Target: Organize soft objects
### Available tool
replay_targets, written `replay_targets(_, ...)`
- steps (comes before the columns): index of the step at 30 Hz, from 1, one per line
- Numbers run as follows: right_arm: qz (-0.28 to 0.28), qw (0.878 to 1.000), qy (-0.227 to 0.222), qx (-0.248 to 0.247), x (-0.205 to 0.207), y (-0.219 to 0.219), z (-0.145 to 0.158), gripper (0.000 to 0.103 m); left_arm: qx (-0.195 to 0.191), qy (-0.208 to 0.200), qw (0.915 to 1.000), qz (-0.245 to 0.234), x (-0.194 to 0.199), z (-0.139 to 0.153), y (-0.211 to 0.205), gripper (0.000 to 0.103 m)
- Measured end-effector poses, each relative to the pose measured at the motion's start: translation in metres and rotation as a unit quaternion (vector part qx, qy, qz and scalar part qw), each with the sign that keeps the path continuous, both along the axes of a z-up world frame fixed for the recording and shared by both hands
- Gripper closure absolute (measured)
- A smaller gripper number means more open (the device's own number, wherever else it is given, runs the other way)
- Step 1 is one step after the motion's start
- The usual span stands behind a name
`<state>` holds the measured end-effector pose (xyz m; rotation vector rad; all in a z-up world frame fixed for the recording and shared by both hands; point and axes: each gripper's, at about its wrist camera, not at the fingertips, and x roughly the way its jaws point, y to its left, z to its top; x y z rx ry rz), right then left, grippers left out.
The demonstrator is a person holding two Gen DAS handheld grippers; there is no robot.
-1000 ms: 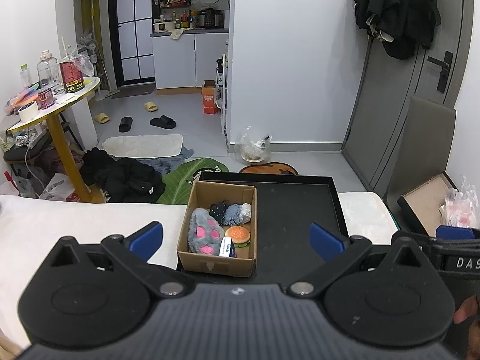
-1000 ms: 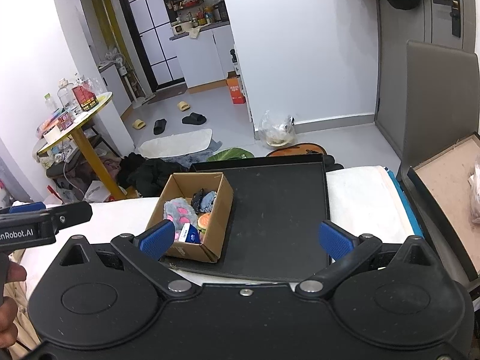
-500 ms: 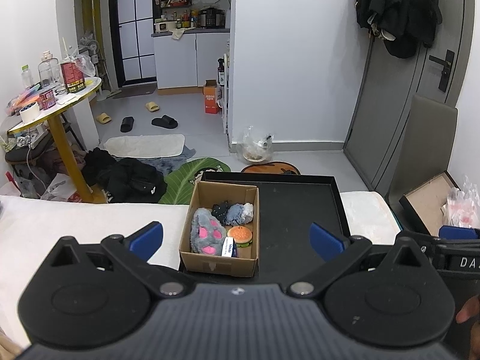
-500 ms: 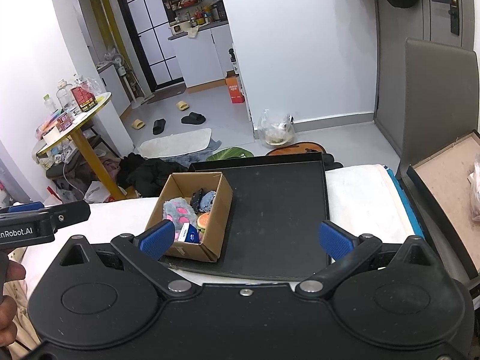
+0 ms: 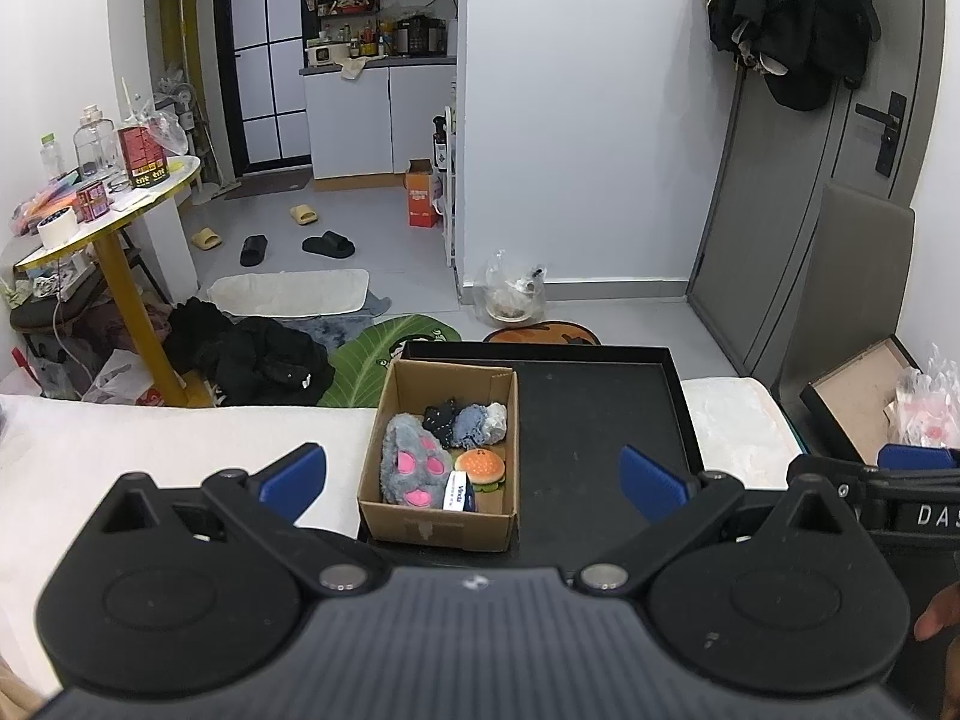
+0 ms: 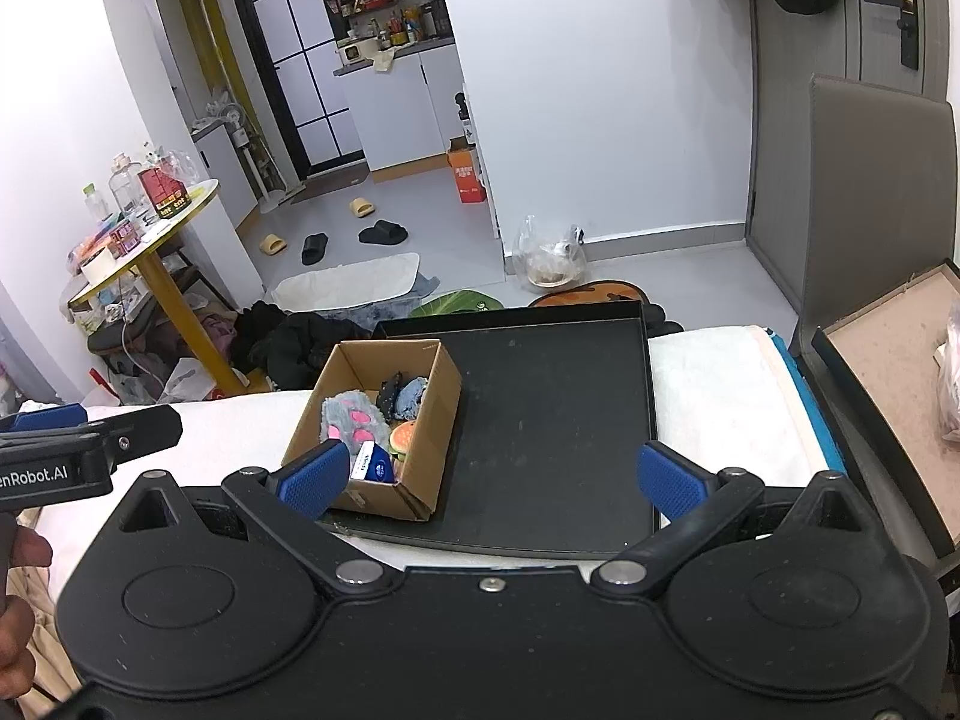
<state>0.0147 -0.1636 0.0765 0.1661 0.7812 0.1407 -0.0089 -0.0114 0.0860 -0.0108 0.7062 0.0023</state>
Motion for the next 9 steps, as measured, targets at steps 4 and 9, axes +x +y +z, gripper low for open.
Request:
replay_targets(4,0.000,1.000,0.000,0.000,0.0000,-0.0002,-0.0001,0.000,-0.003,0.000,1.0000,0.000,0.0006,-0.0004,0.0004,0.000)
replay_targets(9,0.000,1.000,0.000,0.000,0.0001,-0.0005,-0.0007,0.000,-0.008,-0.001,1.0000,0.002,0.0012,-0.0011,0.0012,0.000)
